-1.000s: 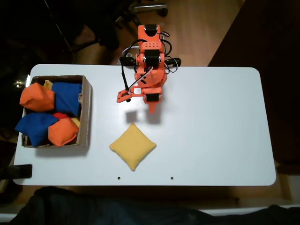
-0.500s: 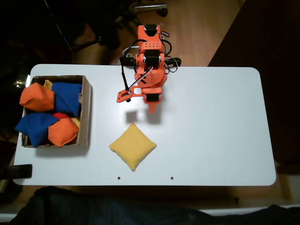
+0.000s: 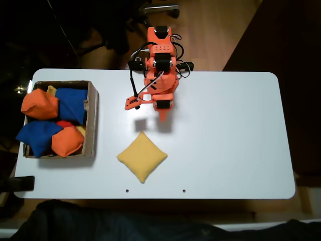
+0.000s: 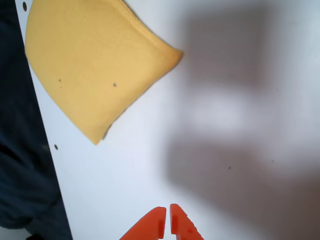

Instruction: Grasp a bag and put it in the box.

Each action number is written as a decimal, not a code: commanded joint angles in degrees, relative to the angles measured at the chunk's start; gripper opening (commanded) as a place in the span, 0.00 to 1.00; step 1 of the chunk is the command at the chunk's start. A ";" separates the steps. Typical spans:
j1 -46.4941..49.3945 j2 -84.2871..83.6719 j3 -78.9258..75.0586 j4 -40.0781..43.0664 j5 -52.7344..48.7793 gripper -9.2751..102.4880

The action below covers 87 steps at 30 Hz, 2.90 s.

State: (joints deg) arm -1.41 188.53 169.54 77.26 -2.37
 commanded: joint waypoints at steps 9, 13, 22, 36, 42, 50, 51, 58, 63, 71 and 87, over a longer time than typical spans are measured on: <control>-0.26 0.26 -1.58 0.18 -0.18 0.08; -0.26 0.26 -1.58 0.18 -0.18 0.08; -0.26 0.26 -1.58 0.18 -0.18 0.08; -0.26 0.26 -1.58 0.18 -0.18 0.08; -0.26 0.26 -1.58 0.18 -0.18 0.08; -0.26 0.26 -1.58 0.18 -0.18 0.08; -0.26 0.26 -1.58 0.18 -0.18 0.08; 0.18 0.26 -1.58 0.18 0.09 0.08; 0.44 0.26 -1.58 0.18 0.18 0.08; 0.44 0.26 -1.58 0.18 0.26 0.08; 1.67 0.26 -1.85 -0.35 -0.97 0.08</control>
State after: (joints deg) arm -0.35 188.53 169.54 77.26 -2.90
